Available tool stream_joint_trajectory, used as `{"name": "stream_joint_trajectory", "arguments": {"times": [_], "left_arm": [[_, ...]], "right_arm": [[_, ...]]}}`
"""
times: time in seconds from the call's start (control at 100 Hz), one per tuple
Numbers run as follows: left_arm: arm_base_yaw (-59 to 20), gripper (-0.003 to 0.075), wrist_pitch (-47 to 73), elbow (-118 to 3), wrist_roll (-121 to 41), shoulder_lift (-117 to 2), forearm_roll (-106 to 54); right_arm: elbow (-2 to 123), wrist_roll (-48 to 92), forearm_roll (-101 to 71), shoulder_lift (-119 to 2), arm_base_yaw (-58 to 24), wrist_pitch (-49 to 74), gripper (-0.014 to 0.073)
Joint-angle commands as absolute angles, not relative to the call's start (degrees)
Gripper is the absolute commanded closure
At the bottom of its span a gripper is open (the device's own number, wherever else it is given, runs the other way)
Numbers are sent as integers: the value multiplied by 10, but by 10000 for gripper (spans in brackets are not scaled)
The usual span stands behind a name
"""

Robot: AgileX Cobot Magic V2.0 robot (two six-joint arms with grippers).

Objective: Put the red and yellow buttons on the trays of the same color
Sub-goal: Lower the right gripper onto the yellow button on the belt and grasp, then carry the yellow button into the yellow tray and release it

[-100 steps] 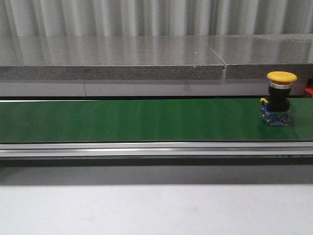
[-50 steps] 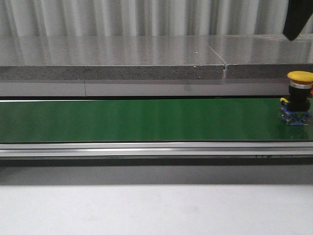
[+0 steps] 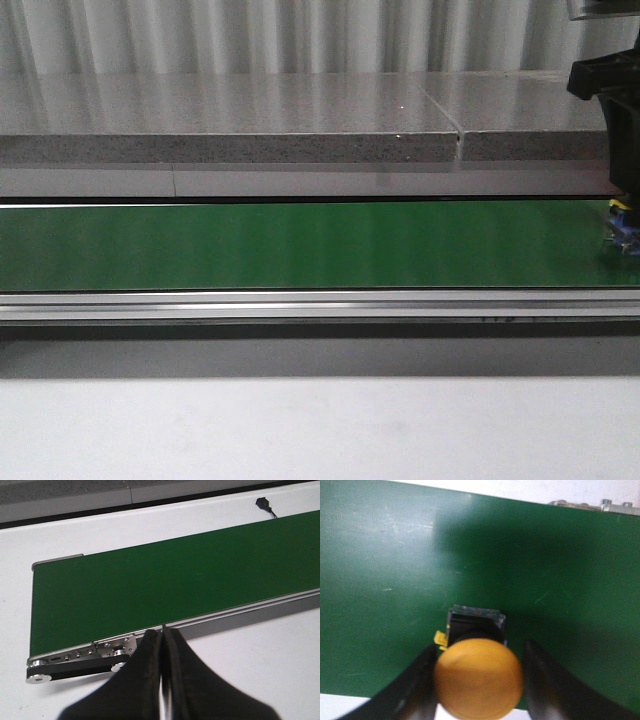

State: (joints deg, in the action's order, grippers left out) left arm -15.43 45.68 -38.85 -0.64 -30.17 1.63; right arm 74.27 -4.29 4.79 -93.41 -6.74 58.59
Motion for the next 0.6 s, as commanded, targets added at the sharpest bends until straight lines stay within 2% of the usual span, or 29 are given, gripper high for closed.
{"name": "stream_joint_trajectory", "arguments": {"times": [0.0, 0.07, 0.59], "left_arm": [[-158, 741, 416, -404, 0, -304, 11], [-158, 741, 416, -404, 0, -304, 11], [-158, 741, 416, -404, 0, -304, 11]], "right_arm": [[756, -40, 47, -910, -64, 576, 382], [756, -41, 46, -906, -64, 570, 412], [756, -65, 46, -777, -63, 585, 411]]}}
